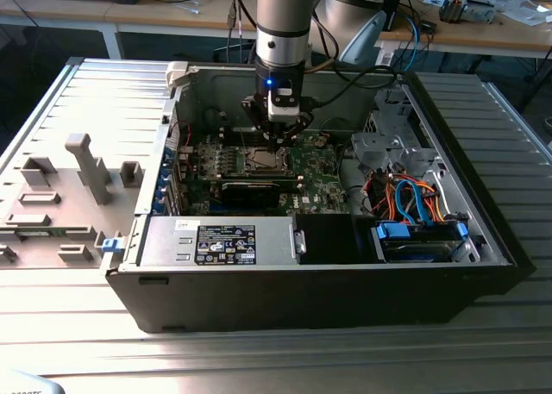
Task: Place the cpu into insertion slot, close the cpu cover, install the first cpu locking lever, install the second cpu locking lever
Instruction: 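Install the first cpu locking lever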
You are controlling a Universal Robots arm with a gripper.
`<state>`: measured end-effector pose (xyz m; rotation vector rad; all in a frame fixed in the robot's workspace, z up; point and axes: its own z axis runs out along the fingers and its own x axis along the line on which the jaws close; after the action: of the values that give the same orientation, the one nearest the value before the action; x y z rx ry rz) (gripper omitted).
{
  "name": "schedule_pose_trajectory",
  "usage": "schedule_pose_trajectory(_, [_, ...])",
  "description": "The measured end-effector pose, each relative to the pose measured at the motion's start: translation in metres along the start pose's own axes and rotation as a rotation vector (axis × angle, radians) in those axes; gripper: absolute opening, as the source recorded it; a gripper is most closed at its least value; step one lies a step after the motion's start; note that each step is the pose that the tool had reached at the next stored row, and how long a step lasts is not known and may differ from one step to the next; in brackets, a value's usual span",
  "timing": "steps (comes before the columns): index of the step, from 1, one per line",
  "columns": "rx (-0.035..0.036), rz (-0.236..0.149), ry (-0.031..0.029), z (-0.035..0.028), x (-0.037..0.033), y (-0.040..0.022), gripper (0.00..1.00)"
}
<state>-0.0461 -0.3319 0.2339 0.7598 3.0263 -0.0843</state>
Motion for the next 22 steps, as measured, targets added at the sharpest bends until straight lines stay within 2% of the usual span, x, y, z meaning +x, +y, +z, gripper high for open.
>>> schedule_pose_trajectory(22, [-0.0004, -0.015, -0.0007, 0.0001, 0.0, 0.0, 0.11])
